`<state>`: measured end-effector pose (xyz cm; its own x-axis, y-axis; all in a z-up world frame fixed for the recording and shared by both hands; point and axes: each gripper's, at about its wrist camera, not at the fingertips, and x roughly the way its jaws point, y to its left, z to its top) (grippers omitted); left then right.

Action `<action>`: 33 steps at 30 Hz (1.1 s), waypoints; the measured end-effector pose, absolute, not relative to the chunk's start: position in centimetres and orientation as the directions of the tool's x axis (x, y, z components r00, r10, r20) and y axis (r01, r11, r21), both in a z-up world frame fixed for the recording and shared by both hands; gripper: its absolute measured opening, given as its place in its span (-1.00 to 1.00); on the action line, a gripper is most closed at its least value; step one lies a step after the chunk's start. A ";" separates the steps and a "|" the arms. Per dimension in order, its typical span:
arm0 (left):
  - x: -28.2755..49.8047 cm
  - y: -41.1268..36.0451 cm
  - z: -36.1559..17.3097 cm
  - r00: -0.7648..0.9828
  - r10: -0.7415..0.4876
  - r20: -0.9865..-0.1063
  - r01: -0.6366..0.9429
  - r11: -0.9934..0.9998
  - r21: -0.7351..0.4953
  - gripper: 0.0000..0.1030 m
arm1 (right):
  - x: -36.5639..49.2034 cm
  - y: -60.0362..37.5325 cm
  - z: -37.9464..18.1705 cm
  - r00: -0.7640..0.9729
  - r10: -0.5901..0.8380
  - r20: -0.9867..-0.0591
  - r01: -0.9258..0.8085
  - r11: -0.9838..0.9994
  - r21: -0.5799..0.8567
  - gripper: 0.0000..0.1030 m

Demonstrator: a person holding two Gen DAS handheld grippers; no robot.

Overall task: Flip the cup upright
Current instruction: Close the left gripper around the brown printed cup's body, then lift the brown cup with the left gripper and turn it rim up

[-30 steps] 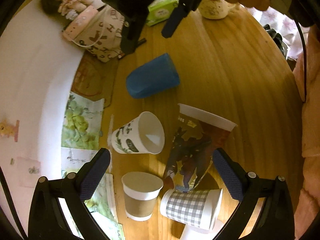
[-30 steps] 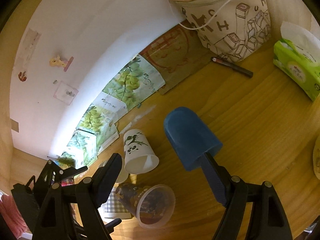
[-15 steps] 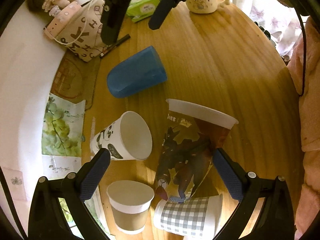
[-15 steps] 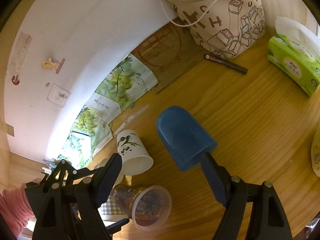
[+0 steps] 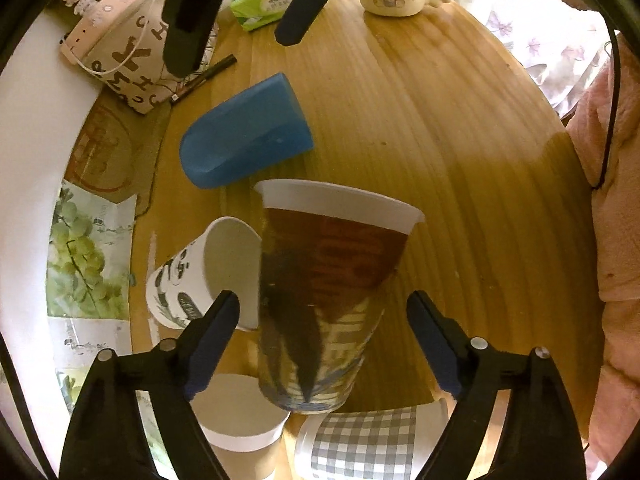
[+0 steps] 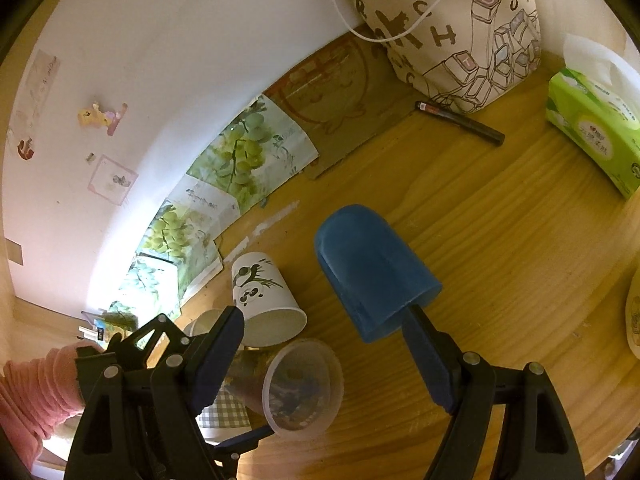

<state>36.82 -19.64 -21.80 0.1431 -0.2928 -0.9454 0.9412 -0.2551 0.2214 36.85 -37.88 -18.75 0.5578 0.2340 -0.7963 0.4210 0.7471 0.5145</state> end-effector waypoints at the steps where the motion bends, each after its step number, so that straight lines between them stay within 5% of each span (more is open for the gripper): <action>1: 36.8 -19.7 -21.9 0.139 -0.291 -0.947 0.942 -0.257 0.217 0.67 | 36.9 -37.9 -18.8 0.556 0.233 -0.798 0.422 0.747 0.513 0.59; 7: 37.1 -19.9 -22.3 0.122 -0.278 -0.953 0.945 -0.261 0.197 0.45 | 37.0 -37.8 -18.8 0.550 0.230 -0.803 0.430 0.745 0.509 0.59; 33: 37.6 -20.7 -20.1 0.088 -0.244 -0.966 0.985 -0.121 0.120 0.41 | 36.8 -38.1 -18.9 0.555 0.260 -0.790 0.410 0.741 0.532 0.59</action>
